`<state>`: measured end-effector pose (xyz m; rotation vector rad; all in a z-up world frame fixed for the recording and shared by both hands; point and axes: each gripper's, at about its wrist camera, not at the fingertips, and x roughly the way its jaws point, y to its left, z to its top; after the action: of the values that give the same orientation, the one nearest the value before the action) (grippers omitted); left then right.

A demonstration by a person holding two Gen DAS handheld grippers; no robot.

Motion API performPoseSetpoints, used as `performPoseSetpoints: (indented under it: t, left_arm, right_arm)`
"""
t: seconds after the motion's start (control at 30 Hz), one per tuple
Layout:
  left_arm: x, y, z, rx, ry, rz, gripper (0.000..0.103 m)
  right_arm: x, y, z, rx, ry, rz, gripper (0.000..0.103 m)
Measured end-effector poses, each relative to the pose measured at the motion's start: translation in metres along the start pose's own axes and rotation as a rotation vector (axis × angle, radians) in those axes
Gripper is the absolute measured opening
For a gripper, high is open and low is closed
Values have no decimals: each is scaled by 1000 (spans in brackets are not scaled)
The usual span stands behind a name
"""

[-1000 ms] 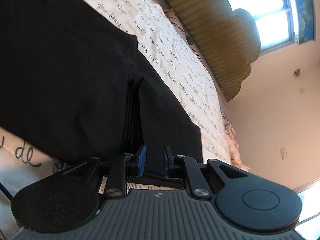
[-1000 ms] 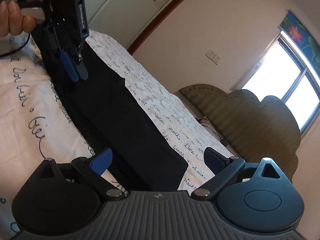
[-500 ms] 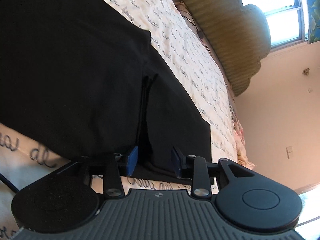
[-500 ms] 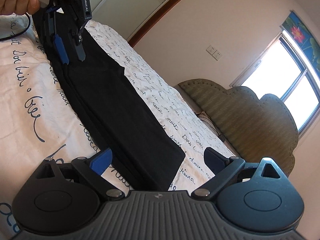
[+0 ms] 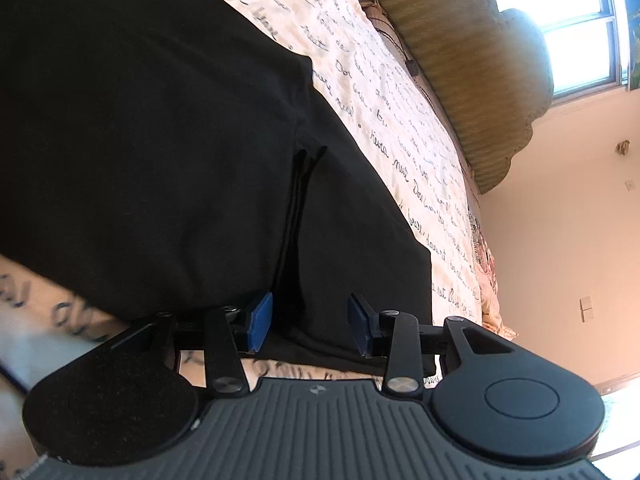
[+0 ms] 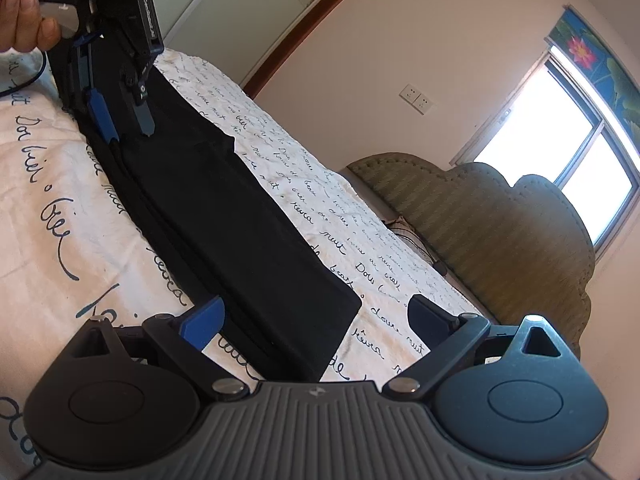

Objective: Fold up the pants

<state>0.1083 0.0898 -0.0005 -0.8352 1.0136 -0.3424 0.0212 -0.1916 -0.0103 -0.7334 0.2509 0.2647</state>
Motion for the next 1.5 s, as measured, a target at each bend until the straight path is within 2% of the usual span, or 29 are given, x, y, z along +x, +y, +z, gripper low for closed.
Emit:
performPoseSetpoints:
  t: [0.1, 0.13, 0.2, 0.23, 0.47, 0.77, 1.1, 1.27, 1.4, 1.47, 1.5]
  left_arm:
    - [3, -2, 0, 10, -3, 2, 46]
    - [4, -1, 0, 9, -4, 5, 42]
    - [3, 2, -1, 18, -12, 34, 13]
    - [3, 3, -1, 29, -9, 38, 10]
    - [-6, 12, 1, -35, -7, 9, 7]
    - [-1, 12, 1, -45, 8, 16, 7]
    - [0, 15, 2, -54, 13, 14, 7]
    - [0, 16, 3, -63, 16, 14, 8]
    - [-1, 17, 2, -68, 17, 11, 10]
    - [-1, 18, 2, -67, 19, 11, 10]
    - [0, 18, 3, -68, 20, 11, 11]
  right_arm:
    - [1, 3, 1, -8, -1, 0, 99]
    - [1, 4, 1, -14, 0, -3, 99]
    - [1, 2, -1, -20, 9, -7, 99]
    - [2, 1, -3, -20, 18, -9, 99]
    - [9, -9, -10, -20, 60, -42, 99]
    - [18, -8, -17, -159, 94, -55, 102]
    - [31, -1, -15, -245, 137, -12, 102]
    - [39, -5, -10, -252, 142, 3, 103]
    - [42, -21, -9, -208, 172, -42, 103]
    - [41, -27, -9, -141, 190, -18, 98]
    - [40, -24, -10, -136, 196, 8, 89]
